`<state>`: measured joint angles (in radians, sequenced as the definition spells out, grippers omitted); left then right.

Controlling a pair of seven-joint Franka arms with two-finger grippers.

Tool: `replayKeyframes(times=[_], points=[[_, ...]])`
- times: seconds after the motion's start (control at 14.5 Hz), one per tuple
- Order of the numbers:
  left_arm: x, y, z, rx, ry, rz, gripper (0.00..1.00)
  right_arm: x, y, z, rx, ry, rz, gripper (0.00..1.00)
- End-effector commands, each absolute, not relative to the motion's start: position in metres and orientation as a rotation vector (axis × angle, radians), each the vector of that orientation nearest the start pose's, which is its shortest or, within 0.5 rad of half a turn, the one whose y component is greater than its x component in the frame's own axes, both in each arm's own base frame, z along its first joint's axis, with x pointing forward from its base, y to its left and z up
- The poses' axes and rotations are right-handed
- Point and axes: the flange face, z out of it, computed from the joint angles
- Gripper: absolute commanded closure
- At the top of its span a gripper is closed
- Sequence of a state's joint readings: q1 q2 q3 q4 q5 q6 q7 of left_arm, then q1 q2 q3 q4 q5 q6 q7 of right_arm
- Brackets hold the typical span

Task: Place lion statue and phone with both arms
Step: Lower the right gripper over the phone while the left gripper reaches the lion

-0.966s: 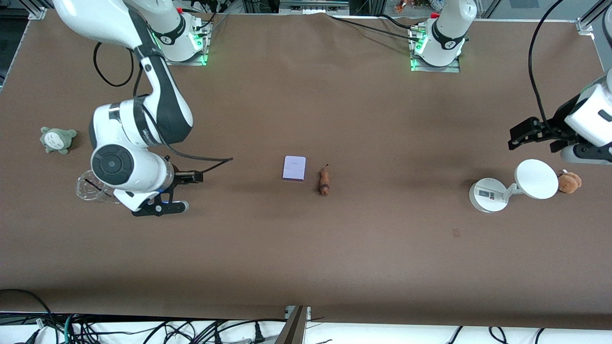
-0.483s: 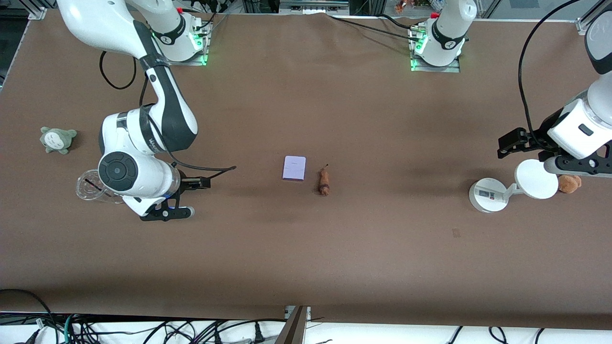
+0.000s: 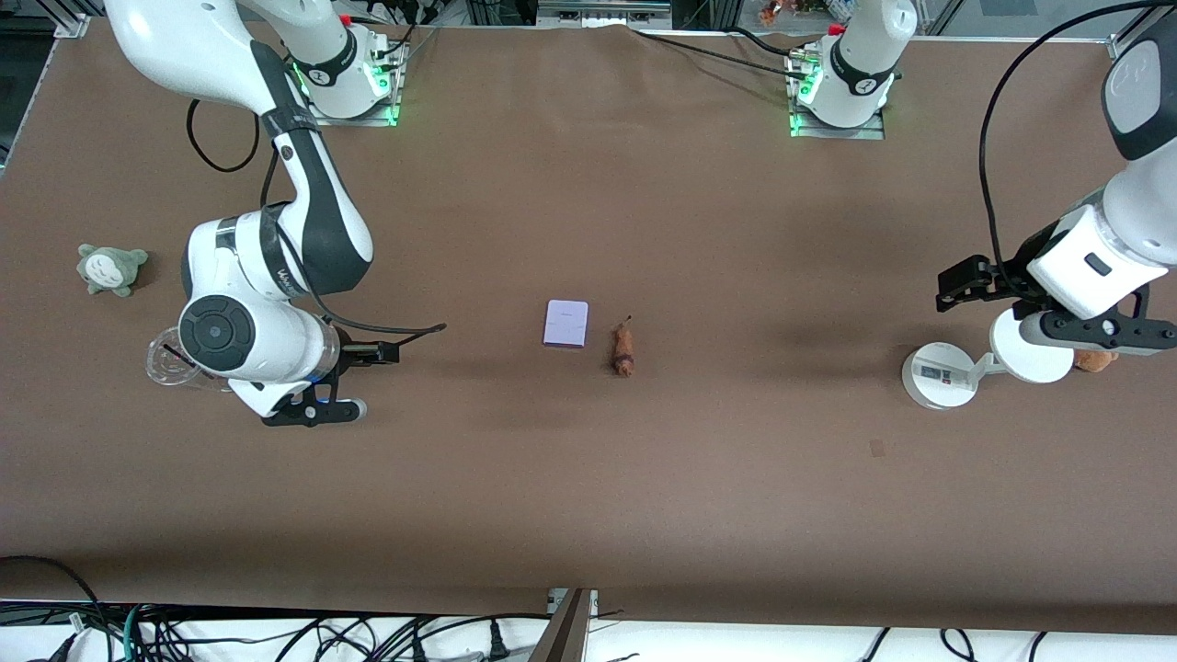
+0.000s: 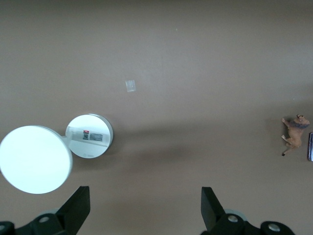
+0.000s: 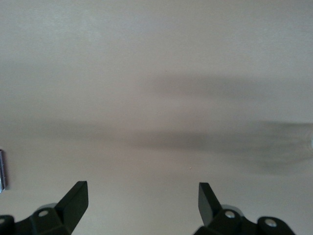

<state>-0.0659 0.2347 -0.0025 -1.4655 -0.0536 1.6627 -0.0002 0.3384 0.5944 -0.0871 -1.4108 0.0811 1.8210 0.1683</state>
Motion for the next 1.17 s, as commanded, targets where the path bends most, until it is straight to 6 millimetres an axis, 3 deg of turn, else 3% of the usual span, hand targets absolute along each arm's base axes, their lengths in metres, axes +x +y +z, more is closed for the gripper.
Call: replayKeyframes(times=[0.0,0.21,0.48,0.62,0.76,0.9,1.03,1.1], points=[[0.649,-0.042,0.495,-3.214,0.103,0.184,0.0,0.666,0.202,0.349,-3.076,-0.067,0.298,0.0],[0.656,-0.039,0.466,-3.203,0.098,0.252,0.0,0.666,0.206,0.348,-3.065,-0.069,0.298,0.0],[0.657,-0.047,0.461,-3.207,0.118,0.266,0.0,0.664,0.202,0.345,-3.07,-0.068,0.322,0.0],[0.661,-0.049,0.448,-3.208,0.12,0.273,0.0,0.665,0.202,0.345,-3.07,-0.068,0.319,0.0],[0.668,-0.042,0.448,-3.218,0.101,0.204,0.0,0.666,0.203,0.346,-3.076,-0.07,0.304,0.0],[0.665,-0.058,0.444,-3.231,0.078,0.224,0.0,0.666,0.202,0.345,-3.078,-0.071,0.306,0.0],[0.664,-0.097,0.44,-3.221,-0.033,0.236,0.0,0.665,0.201,0.344,-3.081,-0.07,0.307,0.0],[0.666,-0.115,0.423,-3.21,-0.091,0.26,0.0,0.665,0.201,0.342,-3.081,-0.069,0.314,0.0]])
